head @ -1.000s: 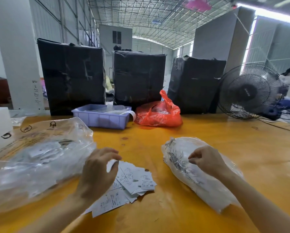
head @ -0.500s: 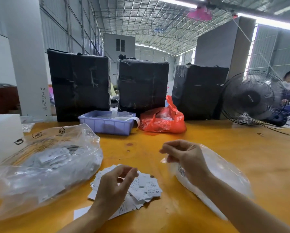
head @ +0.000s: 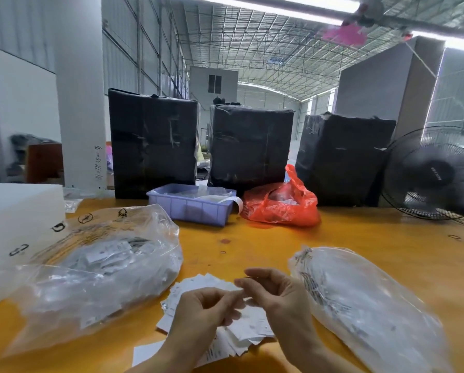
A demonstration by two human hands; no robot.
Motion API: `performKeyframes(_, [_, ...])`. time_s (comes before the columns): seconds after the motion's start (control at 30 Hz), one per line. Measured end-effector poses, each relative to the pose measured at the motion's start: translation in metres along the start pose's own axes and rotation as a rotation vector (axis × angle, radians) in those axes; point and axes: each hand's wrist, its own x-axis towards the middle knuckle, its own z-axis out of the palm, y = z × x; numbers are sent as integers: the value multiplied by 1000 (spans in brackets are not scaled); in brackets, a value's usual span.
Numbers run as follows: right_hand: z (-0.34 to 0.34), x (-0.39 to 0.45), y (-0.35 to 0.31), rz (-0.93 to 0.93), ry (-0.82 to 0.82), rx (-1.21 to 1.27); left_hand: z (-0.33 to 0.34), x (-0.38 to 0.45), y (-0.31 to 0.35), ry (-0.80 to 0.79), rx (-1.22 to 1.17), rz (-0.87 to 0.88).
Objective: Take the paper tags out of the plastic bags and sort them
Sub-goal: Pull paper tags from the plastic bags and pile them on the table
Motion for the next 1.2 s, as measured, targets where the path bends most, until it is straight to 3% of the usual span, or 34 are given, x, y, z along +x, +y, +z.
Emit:
performKeyframes(0.2, [-6, 5, -1, 85, -119, 13, -4, 0, 1, -44, 74, 5])
performKeyframes(0.47, [-7, 7, 2, 26, -96, 44, -7, 3, -4, -16, 23, 48])
performKeyframes(0.63, [-7, 8, 4, 181, -247, -31, -10, 3, -3, -1, -9, 79])
performKeyframes(0.87, [-9, 11, 4, 323, -104, 336, -10, 7, -7, 1, -116, -28])
performKeyframes(1.0, [-3, 5, 4, 300, -185, 210, -14, 10, -10, 82, -216, -41])
performKeyframes(1.2, [3, -2, 9, 243, -307, 90, -11, 10, -8, 82, -386, -63])
